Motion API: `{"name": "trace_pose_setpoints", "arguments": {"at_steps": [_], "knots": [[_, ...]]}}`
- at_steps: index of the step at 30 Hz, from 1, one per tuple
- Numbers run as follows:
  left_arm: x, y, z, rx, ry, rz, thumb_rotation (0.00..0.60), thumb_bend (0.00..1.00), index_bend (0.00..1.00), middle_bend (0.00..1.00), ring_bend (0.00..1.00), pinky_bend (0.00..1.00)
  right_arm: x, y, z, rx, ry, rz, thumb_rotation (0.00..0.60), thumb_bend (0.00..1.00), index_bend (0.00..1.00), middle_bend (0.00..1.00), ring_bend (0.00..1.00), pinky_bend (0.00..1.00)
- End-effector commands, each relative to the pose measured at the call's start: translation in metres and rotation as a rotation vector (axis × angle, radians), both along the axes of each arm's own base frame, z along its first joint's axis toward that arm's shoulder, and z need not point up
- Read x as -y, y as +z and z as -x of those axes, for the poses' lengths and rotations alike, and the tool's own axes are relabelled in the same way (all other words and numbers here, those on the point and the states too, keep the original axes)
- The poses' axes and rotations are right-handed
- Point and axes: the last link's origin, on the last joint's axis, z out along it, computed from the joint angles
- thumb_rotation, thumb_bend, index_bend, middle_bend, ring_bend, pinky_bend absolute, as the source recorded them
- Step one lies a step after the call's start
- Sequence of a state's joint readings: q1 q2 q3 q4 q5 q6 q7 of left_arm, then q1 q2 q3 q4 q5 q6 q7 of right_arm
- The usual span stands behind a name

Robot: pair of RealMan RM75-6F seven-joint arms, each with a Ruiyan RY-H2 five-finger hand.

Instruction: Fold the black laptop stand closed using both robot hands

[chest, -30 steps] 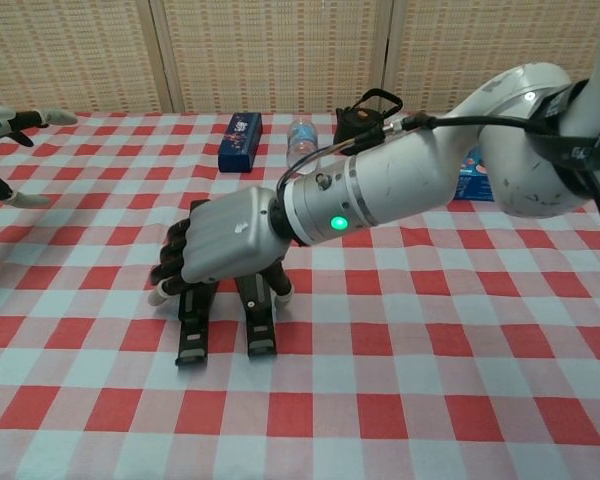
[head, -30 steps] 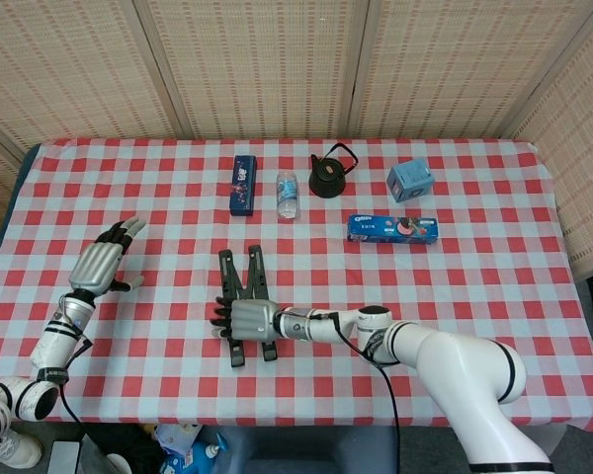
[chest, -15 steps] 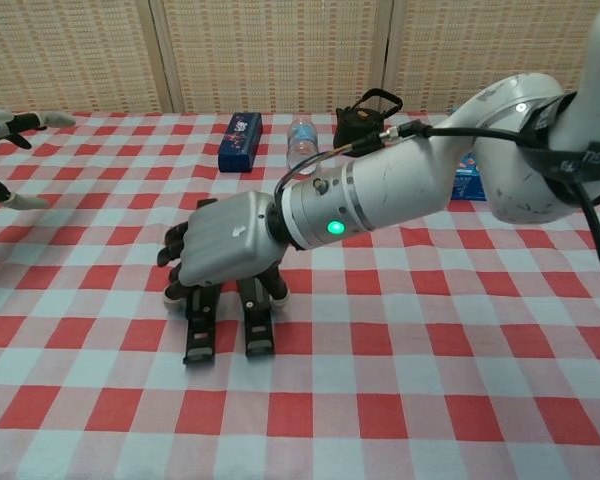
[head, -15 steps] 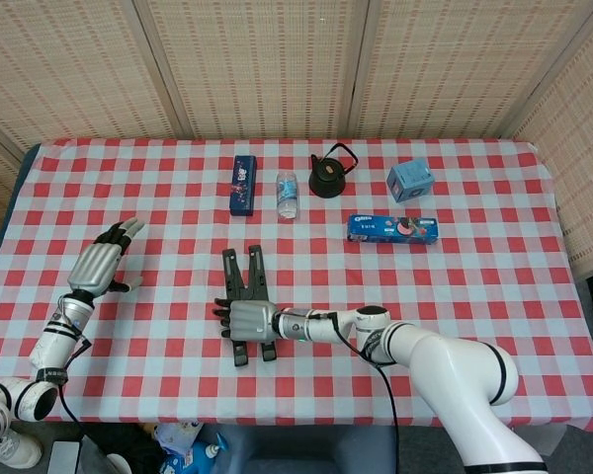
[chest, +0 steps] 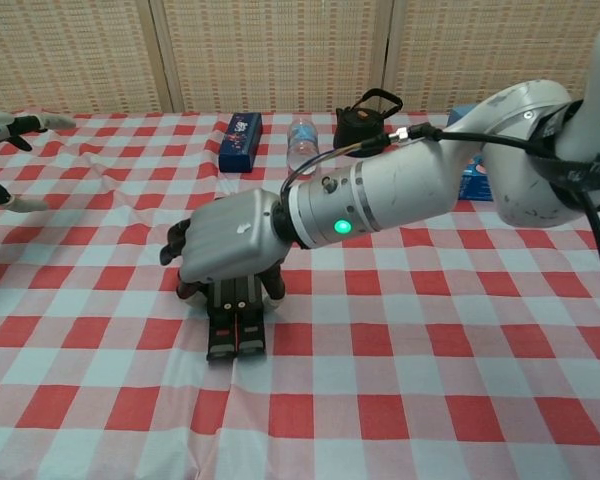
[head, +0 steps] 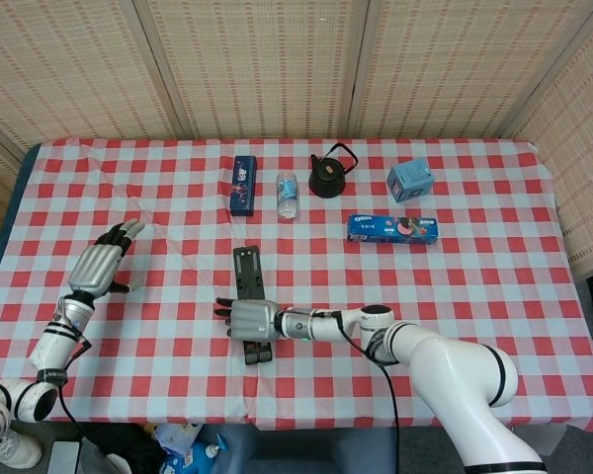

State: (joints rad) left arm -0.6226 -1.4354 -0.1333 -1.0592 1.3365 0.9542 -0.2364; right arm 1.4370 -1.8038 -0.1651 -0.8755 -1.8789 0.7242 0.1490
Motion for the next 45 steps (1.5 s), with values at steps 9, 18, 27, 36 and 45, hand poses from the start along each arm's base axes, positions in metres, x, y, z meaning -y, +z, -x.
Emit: {"name": "trace_pose_setpoints", "arguments": {"at_steps": [9,18,27,36,45], "knots": [[0.000,0.000,-0.001,0.002,-0.001,0.001,0.600,0.22,0.00,0.00,0.00,0.15,0.000,0.002,0.000,0.025,-0.007,-0.002,0.600,0.21,0.39,0.37,0.07,0.07],[0.001,-0.001,-0.003,-0.002,-0.006,0.002,0.600,0.22,0.00,0.00,0.00,0.15,0.002,0.008,0.002,0.036,-0.024,0.013,0.600,0.14,0.00,0.08,0.00,0.07],[0.000,0.004,-0.005,0.001,-0.006,-0.007,0.600,0.22,0.00,0.00,0.00,0.15,0.000,0.042,0.009,0.150,-0.079,0.037,0.600,0.12,0.00,0.00,0.00,0.05],[0.005,0.020,-0.003,-0.001,0.014,-0.047,0.600,0.22,0.00,0.00,0.00,0.15,-0.003,0.112,0.038,0.341,-0.244,0.179,0.600,0.14,0.00,0.01,0.00,0.05],[0.023,0.045,0.002,0.005,0.060,-0.128,0.600,0.22,0.00,0.00,0.00,0.15,-0.031,0.191,0.111,0.565,-0.551,0.426,0.600,0.20,0.00,0.12,0.00,0.16]]}}
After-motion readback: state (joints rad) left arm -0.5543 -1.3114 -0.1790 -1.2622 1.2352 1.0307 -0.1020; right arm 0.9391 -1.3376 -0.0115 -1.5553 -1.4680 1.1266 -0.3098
